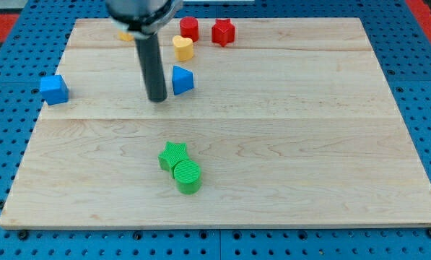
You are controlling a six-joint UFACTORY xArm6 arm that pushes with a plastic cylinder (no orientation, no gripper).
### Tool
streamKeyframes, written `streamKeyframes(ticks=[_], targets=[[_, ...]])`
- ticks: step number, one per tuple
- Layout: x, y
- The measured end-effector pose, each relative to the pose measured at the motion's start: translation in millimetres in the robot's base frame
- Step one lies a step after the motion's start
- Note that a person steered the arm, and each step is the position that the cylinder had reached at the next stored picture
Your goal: Push the blue cube towards the blue triangle
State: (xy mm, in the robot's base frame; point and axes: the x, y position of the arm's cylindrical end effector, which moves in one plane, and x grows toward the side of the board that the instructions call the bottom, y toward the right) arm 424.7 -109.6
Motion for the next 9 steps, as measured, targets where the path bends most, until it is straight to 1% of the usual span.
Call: streamKeyframes(ticks=[1,2,3,4,6,7,9], targets=[[47,-112],[55,-195],[55,-195],[4,-193],[-16,-195],[-41,-192],[-48,-162]])
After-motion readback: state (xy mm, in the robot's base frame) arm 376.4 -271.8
